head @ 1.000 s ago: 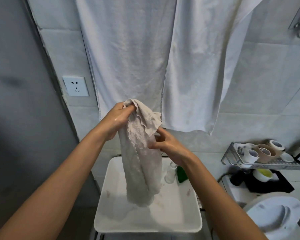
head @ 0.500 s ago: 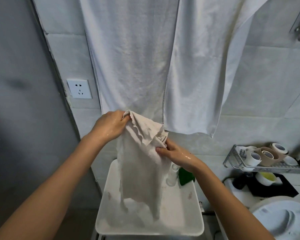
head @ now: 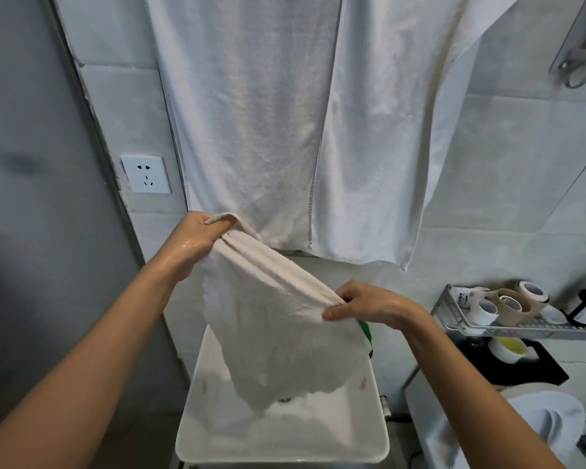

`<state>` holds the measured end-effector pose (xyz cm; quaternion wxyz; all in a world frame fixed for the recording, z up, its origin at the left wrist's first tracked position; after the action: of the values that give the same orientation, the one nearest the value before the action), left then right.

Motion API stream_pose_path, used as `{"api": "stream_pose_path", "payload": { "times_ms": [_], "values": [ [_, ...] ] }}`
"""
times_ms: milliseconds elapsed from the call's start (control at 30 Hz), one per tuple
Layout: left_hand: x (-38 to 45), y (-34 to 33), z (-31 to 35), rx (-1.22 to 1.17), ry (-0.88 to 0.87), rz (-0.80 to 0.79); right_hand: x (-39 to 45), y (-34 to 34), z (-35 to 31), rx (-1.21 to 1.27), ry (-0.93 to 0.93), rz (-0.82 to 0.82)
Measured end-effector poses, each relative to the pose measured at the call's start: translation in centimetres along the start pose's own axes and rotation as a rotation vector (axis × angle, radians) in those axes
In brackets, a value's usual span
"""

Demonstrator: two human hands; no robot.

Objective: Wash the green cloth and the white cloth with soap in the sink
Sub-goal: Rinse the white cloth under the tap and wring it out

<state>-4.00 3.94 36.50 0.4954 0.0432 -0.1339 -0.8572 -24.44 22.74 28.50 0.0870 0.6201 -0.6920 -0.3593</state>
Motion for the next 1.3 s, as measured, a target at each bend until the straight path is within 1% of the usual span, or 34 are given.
{"api": "stream_pose_path", "payload": {
  "times_ms": [100, 167, 200, 233, 333, 367, 433, 500, 567, 633, 733, 767, 833, 900, 967, 1067, 1133, 1167, 1200, 1233, 1300],
  "values": [
    [0.1, 0.4, 0.4, 0.027, 0.042, 0.011, 0.0, 0.2, 0.2, 0.137, 0.025, 0.088],
    [0.0, 0.5, 0.4, 0.05, 0.115, -0.032, -0.1, 0.4, 0.5, 0.307, 0.028, 0.115],
    [0.0, 0.6, 0.3, 0.074, 0.136, -0.053, -0.2, 0.4, 0.5, 0.347, 0.034, 0.123],
    [0.0, 0.6, 0.2, 0.108, 0.141, -0.064, -0.2, 0.5, 0.3, 0.337, 0.052, 0.146],
    [0.2, 0.7, -0.3, 0.211, 0.126, -0.059, -0.2, 1.2, -0.3, 0.135, 0.099, 0.286],
    [0.3, 0.6, -0.5, 0.204, 0.135, -0.058, -0.2, 1.5, -0.2, 0.08, 0.093, 0.328],
    [0.3, 0.4, -1.0, 0.153, 0.176, -0.075, -0.3, 2.1, -0.3, 0.023, 0.067, 0.354],
    [0.2, 0.1, -1.3, 0.09, 0.209, -0.098, -0.4, 2.4, 0.0, 0.034, 0.031, 0.361],
    [0.3, -0.1, -1.8, 0.017, 0.25, -0.126, -0.6, 2.7, 0.0, 0.076, 0.017, 0.41],
    [0.4, -0.4, -2.2, -0.065, 0.308, -0.225, -0.6, 3.0, 0.3, 0.191, 0.003, 0.466],
    [0.1, -0.5, -2.2, -0.29, 0.37, -0.452, -0.8, 3.5, 0.4, 0.413, -0.051, 0.485],
    [0.3, -0.5, -2.2, -0.345, 0.352, -0.507, -0.7, 3.8, 0.4, 0.482, -0.035, 0.446],
    [0.1, -0.4, -1.8, -0.362, 0.273, -0.558, -1.0, 4.1, 0.2, 0.555, 0.031, 0.328],
    [-0.3, -0.4, -1.3, -0.305, 0.2, -0.54, -1.3, 4.4, 0.2, 0.57, 0.072, 0.248],
    [-0.8, -0.4, -1.0, -0.169, 0.131, -0.505, -1.5, 5.0, 0.3, 0.54, 0.072, 0.299],
    [-1.4, -0.7, -0.7, 0.155, 0.034, -0.423, -2.2, 5.1, -0.7, 0.445, 0.12, 0.442],
    [-1.3, -0.8, -1.0, 0.41, -0.041, -0.356, -2.2, 4.7, -1.2, 0.351, 0.13, 0.46],
    [-1.1, -0.5, -1.3, 0.496, -0.058, -0.338, -2.2, 4.4, -1.3, 0.298, 0.121, 0.442],
    [-1.1, -0.2, -1.7, 0.528, -0.052, -0.331, -2.1, 4.3, -1.3, 0.255, 0.1, 0.438],
    [-1.0, 0.1, -2.0, 0.5, -0.039, -0.334, -2.1, 4.3, -1.2, 0.217, 0.079, 0.447],
    [-0.7, 0.8, -2.1, 0.366, -0.012, -0.291, -2.2, 4.8, -0.8, 0.201, 0.044, 0.51]
  ]
}}
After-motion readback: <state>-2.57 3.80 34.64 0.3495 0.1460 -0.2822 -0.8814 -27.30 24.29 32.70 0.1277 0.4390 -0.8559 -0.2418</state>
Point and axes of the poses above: each hand's wrist, its own x-axis towards the middle knuckle, its own y-axis out of the back of the hand, z = x × y, the point moved 5 cm from there along x, towards the middle knuckle, and after that the axes turned 1 degree about -x, right-handed, at the moved point
